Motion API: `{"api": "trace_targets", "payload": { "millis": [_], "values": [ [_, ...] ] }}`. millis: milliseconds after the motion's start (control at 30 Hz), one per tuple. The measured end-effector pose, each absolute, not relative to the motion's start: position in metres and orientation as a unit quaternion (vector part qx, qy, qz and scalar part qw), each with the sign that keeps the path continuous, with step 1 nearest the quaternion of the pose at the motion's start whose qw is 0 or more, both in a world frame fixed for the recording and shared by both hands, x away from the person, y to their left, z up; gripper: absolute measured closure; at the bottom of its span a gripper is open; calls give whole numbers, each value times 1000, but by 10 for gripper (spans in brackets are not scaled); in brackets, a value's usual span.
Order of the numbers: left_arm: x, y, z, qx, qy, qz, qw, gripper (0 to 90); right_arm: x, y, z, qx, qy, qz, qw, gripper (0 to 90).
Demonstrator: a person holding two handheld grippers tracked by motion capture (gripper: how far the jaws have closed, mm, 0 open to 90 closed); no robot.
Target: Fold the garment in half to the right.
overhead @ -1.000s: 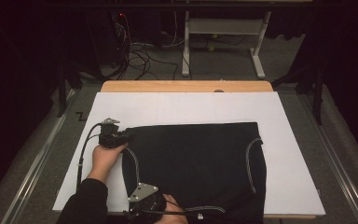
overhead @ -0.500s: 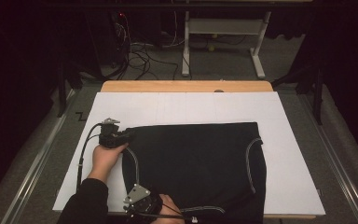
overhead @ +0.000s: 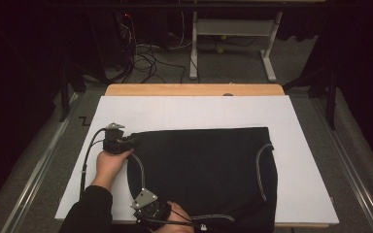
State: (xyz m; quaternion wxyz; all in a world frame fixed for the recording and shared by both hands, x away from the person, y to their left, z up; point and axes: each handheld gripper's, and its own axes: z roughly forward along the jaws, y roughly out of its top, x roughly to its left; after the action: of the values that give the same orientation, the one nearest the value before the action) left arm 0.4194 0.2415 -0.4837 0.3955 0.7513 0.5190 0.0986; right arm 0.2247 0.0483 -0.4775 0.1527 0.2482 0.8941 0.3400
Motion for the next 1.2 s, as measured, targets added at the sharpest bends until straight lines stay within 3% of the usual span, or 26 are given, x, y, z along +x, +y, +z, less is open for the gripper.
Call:
{"api": "trace_targets", "payload": {
  "millis": [367, 1200],
  "values": [
    [420, 242, -484, 750, 520, 95, 397, 687, 228, 44, -477, 262, 889, 344, 151, 730],
    [418, 242, -483, 746, 524, 110, 395, 676, 223, 28, -466, 247, 868, 401, 158, 747]
  ]
}}
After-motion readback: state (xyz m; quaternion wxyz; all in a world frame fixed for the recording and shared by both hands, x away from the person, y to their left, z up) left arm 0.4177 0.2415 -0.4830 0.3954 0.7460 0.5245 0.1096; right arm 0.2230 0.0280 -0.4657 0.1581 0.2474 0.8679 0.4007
